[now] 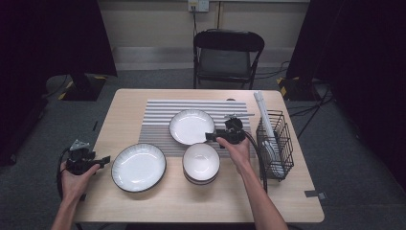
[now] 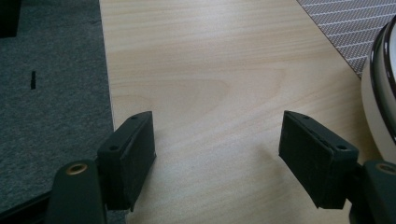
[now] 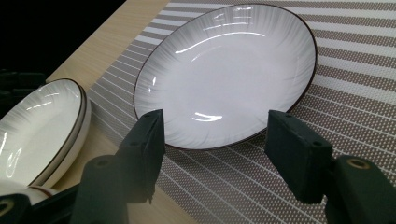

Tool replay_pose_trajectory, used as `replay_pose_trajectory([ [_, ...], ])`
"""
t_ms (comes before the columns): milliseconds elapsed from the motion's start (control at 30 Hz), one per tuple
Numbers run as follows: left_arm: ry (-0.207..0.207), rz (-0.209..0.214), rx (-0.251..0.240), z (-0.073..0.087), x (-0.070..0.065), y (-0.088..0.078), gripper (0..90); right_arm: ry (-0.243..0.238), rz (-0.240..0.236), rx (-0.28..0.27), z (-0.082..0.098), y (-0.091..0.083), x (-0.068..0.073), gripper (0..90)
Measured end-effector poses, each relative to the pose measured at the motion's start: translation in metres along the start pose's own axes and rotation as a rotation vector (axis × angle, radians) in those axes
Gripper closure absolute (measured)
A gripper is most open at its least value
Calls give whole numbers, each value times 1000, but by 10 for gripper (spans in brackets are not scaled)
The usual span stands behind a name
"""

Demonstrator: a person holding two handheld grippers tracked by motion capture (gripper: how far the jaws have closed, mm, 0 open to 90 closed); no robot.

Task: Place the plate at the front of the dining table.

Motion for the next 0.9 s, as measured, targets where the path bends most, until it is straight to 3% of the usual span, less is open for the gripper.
replay_pose_trajectory([
  [133,61,-46,-12,1,-3,3,243,-15,-13,-14,-3,-9,6,385],
  [200,43,-43,-17,0,-5,5,231,-26,-12,-18,-4,-13,10,391],
  [500,34,-49,-39,0,-6,7,193,-71,-18,-55,-13,-34,24,388],
  [900,38,-55,-29,-2,-7,11,142,-152,-87,-67,-9,-57,58,370],
])
Point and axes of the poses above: each handheld gripper's, and its own axes: y roughly forward along the jaws, z roughly out of its underside, x roughly to its left, the point moved 6 cm from there along y, roughly forward along the jaws, and after that the axes turned 9 degrees about -z, right-handed, at the moved point
